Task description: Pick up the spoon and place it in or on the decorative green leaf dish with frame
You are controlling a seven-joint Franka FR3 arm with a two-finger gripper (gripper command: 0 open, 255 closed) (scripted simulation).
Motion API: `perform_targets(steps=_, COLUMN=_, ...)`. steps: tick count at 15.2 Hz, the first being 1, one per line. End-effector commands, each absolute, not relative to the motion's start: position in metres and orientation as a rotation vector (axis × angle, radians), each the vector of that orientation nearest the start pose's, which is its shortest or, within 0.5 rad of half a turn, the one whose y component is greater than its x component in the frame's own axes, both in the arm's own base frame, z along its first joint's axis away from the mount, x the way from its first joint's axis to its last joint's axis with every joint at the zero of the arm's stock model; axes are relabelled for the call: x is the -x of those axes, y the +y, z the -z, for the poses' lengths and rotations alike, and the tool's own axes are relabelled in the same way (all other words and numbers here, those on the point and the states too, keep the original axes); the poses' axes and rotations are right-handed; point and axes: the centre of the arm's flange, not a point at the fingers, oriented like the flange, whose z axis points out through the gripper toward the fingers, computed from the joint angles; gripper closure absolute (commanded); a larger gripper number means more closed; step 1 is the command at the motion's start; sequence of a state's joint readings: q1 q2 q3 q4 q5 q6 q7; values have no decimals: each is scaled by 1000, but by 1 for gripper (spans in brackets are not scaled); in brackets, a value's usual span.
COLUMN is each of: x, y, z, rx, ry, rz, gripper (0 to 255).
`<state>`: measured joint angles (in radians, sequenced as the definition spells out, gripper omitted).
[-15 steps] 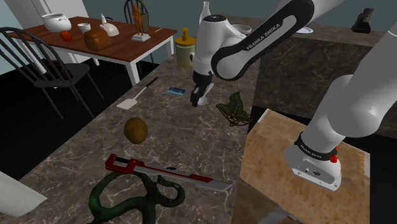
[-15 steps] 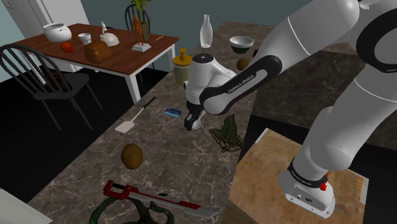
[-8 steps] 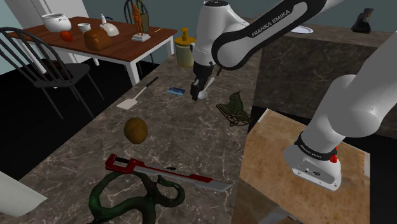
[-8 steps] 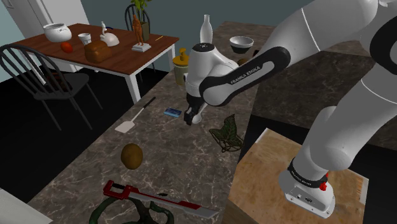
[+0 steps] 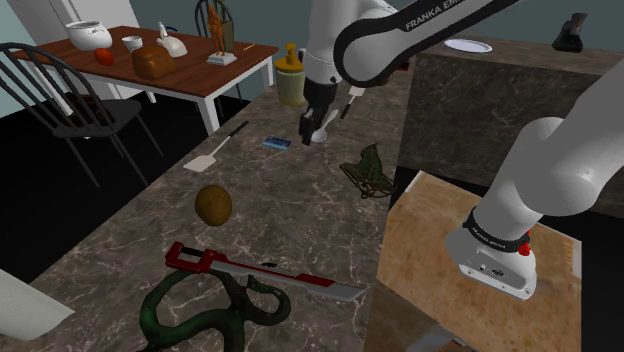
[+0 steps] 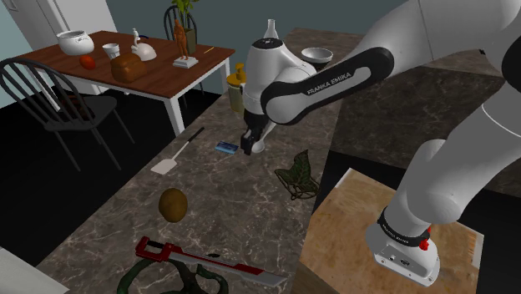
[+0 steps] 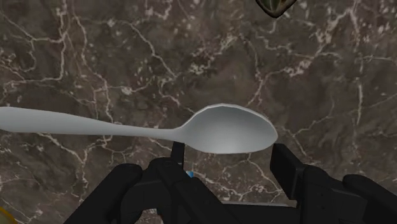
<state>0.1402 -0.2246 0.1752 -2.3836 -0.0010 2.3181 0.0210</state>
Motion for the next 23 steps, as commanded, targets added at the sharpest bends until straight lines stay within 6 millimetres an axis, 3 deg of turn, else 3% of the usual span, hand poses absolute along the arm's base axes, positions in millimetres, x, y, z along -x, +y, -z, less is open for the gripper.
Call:
perform_targets(steps=1, x=-455, y=150, z=-432, rx=3111, ry=-460, rz=252, gripper=255)
perform_targets(steps=6, x=-455, y=150, z=-454, rx=3111, ry=-460, rz=252, gripper=255)
perform_targets(steps=17, x=-305, y=159, z=-463, rx=3111, ry=-460, rz=252, gripper=255)
perform_targets(steps=23, x=-305, y=159, z=-432, rx=3111, ry=-460, rz=252, gripper=255)
